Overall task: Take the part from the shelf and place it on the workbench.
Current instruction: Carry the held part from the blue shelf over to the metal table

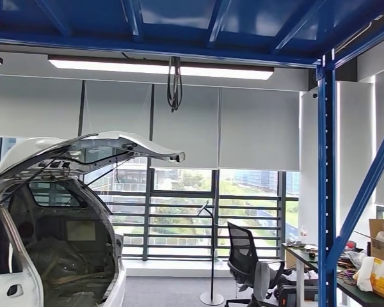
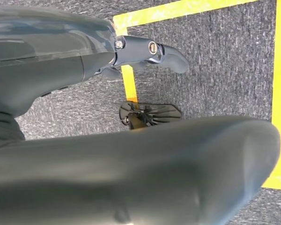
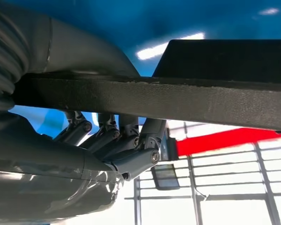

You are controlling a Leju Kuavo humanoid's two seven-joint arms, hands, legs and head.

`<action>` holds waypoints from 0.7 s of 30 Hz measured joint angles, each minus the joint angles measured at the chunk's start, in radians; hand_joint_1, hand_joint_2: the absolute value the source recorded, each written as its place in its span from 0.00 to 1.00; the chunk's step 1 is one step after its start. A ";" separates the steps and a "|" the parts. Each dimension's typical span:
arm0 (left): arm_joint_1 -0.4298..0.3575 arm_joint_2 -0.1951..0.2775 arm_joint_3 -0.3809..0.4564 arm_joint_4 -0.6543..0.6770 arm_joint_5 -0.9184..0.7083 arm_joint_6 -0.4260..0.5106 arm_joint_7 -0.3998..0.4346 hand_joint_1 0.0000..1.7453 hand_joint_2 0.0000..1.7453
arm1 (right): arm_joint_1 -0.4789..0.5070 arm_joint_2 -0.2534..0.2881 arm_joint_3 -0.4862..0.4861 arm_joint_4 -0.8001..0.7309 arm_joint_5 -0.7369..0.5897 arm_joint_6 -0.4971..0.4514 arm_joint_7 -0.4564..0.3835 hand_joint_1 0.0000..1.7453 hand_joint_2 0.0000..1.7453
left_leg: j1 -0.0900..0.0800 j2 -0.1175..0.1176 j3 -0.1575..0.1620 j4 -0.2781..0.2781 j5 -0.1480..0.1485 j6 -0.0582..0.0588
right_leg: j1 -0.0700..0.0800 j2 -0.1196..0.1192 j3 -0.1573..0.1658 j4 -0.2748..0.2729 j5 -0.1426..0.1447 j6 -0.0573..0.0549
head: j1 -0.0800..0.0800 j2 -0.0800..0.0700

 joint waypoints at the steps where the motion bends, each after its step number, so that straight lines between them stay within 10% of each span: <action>1: 0.001 0.000 0.001 0.000 0.001 0.002 -0.001 0.00 1.00 | 0.016 -0.002 0.000 -0.042 -0.023 0.010 -0.006 1.00 1.00 | 0.000 0.000 0.000 0.000 0.000 0.000 | 0.000 0.000 0.000 0.000 0.000 0.000 | 0.000 0.000; 13: -0.002 0.008 0.022 0.000 0.013 0.016 -0.021 0.00 1.00 | 0.178 -0.041 0.050 -0.499 -0.208 0.065 -0.044 1.00 1.00 | 0.000 0.000 0.000 0.000 0.000 0.000 | 0.000 0.000 -0.001 0.000 0.000 0.000 | 0.000 0.000; 21: -0.007 0.012 0.055 0.000 0.077 0.010 -0.106 0.00 1.00 | 0.333 -0.037 0.039 -0.779 -0.893 0.286 -0.216 1.00 1.00 | 0.000 0.000 -0.001 0.000 0.000 0.000 | 0.000 0.000 -0.001 0.000 -0.001 0.000 | 0.000 0.000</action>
